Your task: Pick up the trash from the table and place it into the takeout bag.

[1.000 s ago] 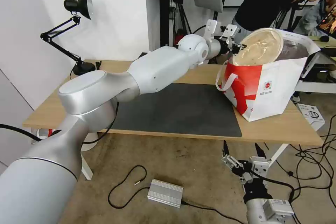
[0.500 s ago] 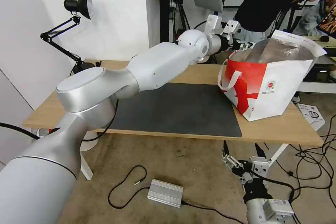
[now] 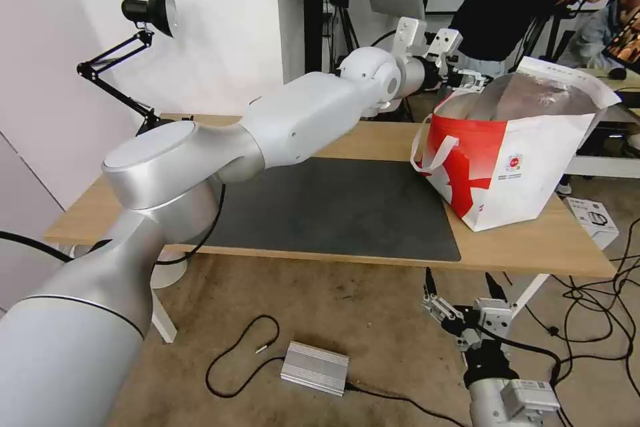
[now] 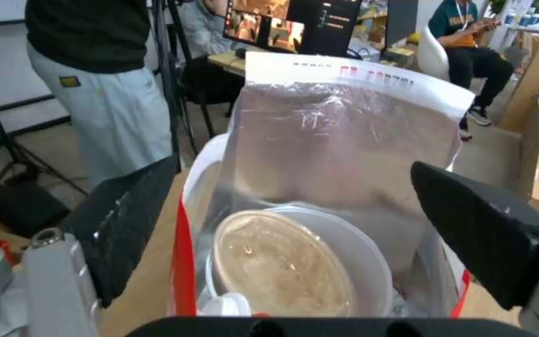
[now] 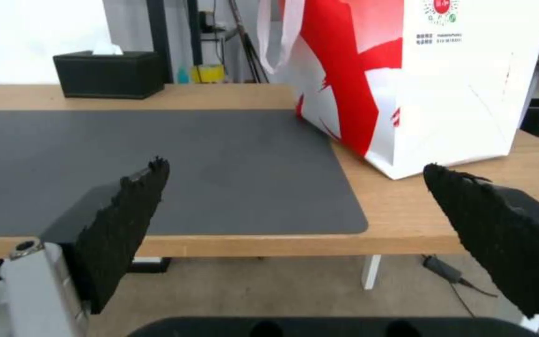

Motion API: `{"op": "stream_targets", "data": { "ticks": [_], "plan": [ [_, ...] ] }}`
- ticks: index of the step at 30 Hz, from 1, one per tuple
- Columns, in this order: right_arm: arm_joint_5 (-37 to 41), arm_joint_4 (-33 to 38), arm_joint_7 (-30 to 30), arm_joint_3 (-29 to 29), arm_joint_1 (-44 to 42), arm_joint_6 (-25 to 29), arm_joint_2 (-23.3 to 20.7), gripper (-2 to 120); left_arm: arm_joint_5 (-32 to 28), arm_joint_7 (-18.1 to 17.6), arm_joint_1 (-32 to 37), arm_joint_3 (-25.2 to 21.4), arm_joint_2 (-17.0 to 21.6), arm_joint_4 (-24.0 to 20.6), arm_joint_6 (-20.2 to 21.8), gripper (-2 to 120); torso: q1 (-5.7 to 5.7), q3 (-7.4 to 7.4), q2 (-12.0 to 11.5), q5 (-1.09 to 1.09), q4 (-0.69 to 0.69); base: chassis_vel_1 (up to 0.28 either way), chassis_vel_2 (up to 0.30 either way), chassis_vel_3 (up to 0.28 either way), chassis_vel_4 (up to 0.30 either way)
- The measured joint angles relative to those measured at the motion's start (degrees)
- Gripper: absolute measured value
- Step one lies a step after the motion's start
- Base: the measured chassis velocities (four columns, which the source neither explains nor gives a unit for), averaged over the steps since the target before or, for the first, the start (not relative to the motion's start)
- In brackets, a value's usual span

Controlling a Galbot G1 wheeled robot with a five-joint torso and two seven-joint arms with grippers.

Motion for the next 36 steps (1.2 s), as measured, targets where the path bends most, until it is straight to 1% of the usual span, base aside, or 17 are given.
{"op": "stream_targets", "data": {
  "ticks": [2, 3, 11, 14, 22, 24, 27, 30, 32, 33, 35, 36],
  "plan": [
    [0.0, 0.0, 0.0, 0.0, 0.0, 0.0, 0.0, 100, 1.11, -2.66, 0.0, -0.86, 0.03, -0.23, -0.18, 100, -0.01, 0.0, 0.0, 0.0, -0.01, 0.0, 0.0, 0.0, 0.0],
    [0.0, 0.0, 0.0, 0.0, 0.0, 0.0, 0.0, 100, 2.45, -3.32, 0.04, -1.71, 0.1, -0.23, -0.2, 100, 0.0, 0.0, 0.0, 0.0, 0.0, 0.0, 0.0, 0.0, 0.0],
    [0.0, 0.0, 0.0, 0.0, 0.0, 0.0, 0.0, 100, 5.2, -4.11, 0.17, -4.71, 0.85, -1.11, -0.18, 100, 0.0, 0.0, 0.0, 0.0, 0.0, 0.0, 0.0, 0.0, 0.0],
    [0.0, 0.0, 0.0, 0.0, 0.0, 0.0, 0.0, 100, 6.22, -4.32, 0.57, -5.05, 1.61, -1.66, -0.33, 100, 0.0, 0.0, 0.0, 0.0, -0.01, 0.0, 0.0, 0.0, 0.0],
    [0.0, 0.0, 0.0, 0.0, 0.0, 0.0, 0.0, 100, 6.76, -6.42, 2.86, -6.6, 6.57, -7.36, -0.59, 100, -0.01, 0.0, 0.0, 0.0, -0.01, 0.0, 0.0, 0.0, 0.0],
    [0.0, 0.0, 0.0, 0.0, 0.0, 0.0, 0.0, 100, 6.76, -6.55, 3.13, -6.85, 7.13, -7.95, -0.59, 100, 0.0, 0.0, 0.0, -0.01, 0.0, 0.0, 0.0, 0.0, 0.0],
    [0.0, 0.0, 0.0, 0.0, 0.0, 0.0, 0.0, 100, 6.76, -7.08, 4.17, -7.52, 9.89, -10.48, -0.56, 100, 0.0, 0.0, 0.0, -0.01, 0.02, 0.0, 0.0, 0.0, 0.0],
    [0.0, 0.0, 0.0, 0.0, 0.0, 0.0, 0.0, 100, 6.75, -7.19, 4.54, -7.6, 10.9, -11.42, -0.55, 100, 0.0, 0.0, 0.0, -0.02, 0.02, 0.0, 0.0, 0.0, 0.0],
    [0.0, 0.0, 0.0, 0.0, 0.0, 0.0, 0.0, 100, 6.7, -7.5, 5.26, -7.76, 12.56, -13.07, -0.55, 100, 0.0, 0.0, 0.0, -0.01, 0.0, 0.0, 0.0, 0.0, 0.0],
    [0.0, 0.0, 0.0, 0.0, 0.0, 0.0, 0.0, 100, 6.7, -7.5, 5.26, -7.76, 12.56, -13.07, -0.55, 100, 0.0, 0.0, 0.0, -0.01, 0.0, 0.0, 0.0, 0.0, 0.0],
    [0.0, 0.0, 0.0, 0.0, 0.0, 0.0, 0.0, 100, 6.61, -8.08, 6.01, -8.0, 13.85, -14.5, -0.56, 100, 0.0, 0.0, 0.0, -0.02, 0.01, 0.0, 0.0, 0.0, 0.0],
    [0.0, 0.0, 0.0, 0.0, 0.0, 0.0, 0.0, 100, 6.47, -8.63, 6.64, -8.18, 15.3, -16.0, -0.6, 100, 0.0, 0.0, 0.0, -0.02, 0.0, 0.0, 0.0, 0.0, 0.0]
  ]
}}
